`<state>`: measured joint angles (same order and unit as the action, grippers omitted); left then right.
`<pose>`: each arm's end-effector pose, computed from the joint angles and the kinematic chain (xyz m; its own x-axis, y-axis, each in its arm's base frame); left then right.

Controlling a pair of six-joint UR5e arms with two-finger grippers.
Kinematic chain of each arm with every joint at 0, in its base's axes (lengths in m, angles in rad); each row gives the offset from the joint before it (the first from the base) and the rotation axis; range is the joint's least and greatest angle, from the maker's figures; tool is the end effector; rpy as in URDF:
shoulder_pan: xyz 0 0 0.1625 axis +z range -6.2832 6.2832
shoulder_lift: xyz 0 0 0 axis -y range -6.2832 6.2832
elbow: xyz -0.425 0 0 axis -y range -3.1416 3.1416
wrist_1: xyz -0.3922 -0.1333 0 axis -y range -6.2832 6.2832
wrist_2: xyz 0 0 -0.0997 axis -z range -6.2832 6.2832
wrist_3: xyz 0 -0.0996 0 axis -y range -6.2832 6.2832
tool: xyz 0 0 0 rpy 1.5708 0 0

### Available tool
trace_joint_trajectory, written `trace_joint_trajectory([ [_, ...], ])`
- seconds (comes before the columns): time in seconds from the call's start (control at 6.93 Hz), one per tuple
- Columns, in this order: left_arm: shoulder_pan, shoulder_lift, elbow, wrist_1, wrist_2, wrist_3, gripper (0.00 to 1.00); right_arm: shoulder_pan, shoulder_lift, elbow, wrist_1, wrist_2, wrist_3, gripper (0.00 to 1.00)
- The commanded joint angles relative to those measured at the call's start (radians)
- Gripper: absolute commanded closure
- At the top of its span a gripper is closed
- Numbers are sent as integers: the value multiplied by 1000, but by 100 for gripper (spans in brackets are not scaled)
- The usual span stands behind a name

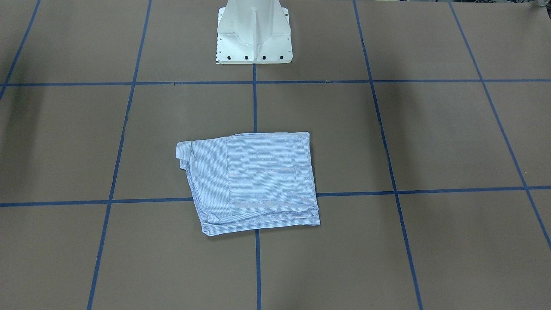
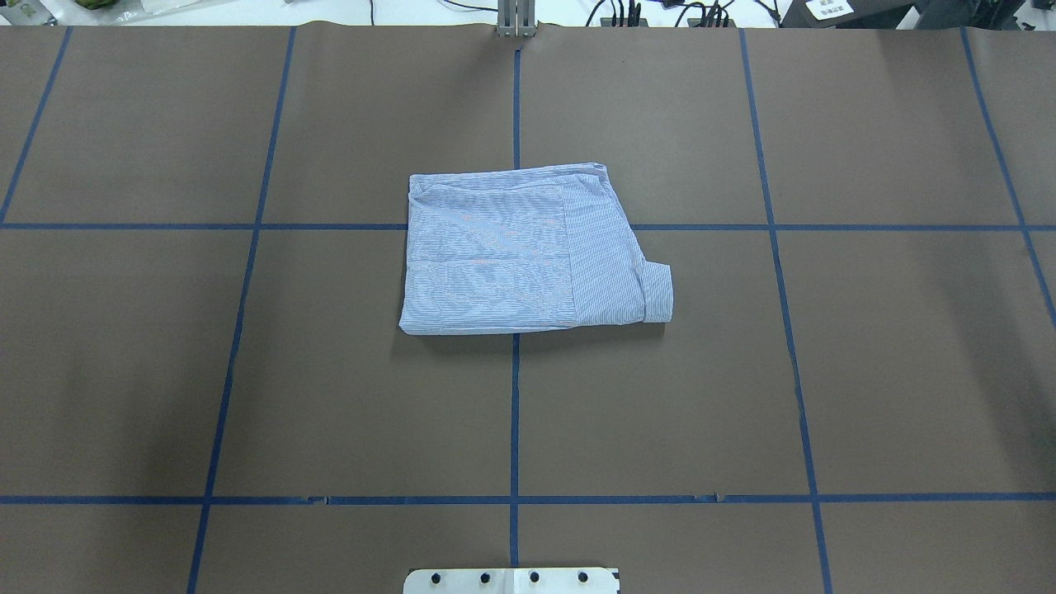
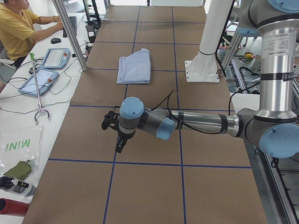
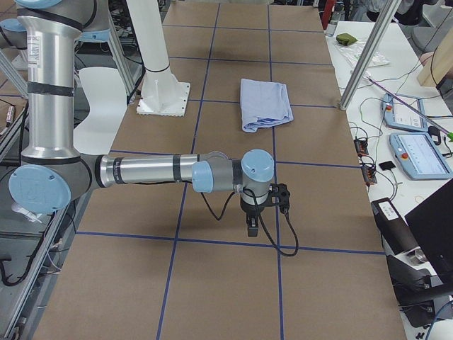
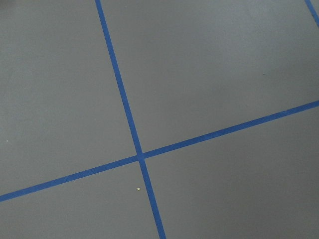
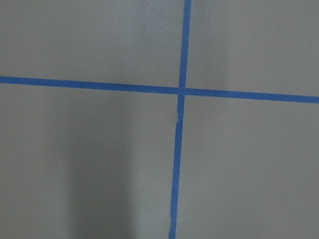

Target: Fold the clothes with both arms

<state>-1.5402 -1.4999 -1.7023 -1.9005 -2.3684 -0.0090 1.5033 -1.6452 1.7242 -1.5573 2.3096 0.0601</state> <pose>-0.0473 -0.4817 0.5891 0.6900 0.2852 -0.6653 -0.0221 0.9270 0.3745 0.0347 -0.4689 0.6195 0.7361 -0.0520 0.6749 0.0230 0.9984 0.0519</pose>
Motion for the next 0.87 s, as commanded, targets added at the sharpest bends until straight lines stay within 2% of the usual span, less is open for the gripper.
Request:
trace_joint_trajectory([
  [0.0, 0, 0, 6, 3, 4, 4, 0, 0, 1, -3, 0, 1, 0, 0],
  [0.14, 0, 0, 10, 3, 27, 6, 0, 0, 1, -3, -1, 2, 0, 0],
  [0.29, 0, -2, 9, 3, 94, 4, 0, 0, 1, -5, -1, 2, 0, 0],
  [0.72, -1, 4, 15, 14, 95, -2, 0, 0, 1, -6, -1, 2, 0, 0],
])
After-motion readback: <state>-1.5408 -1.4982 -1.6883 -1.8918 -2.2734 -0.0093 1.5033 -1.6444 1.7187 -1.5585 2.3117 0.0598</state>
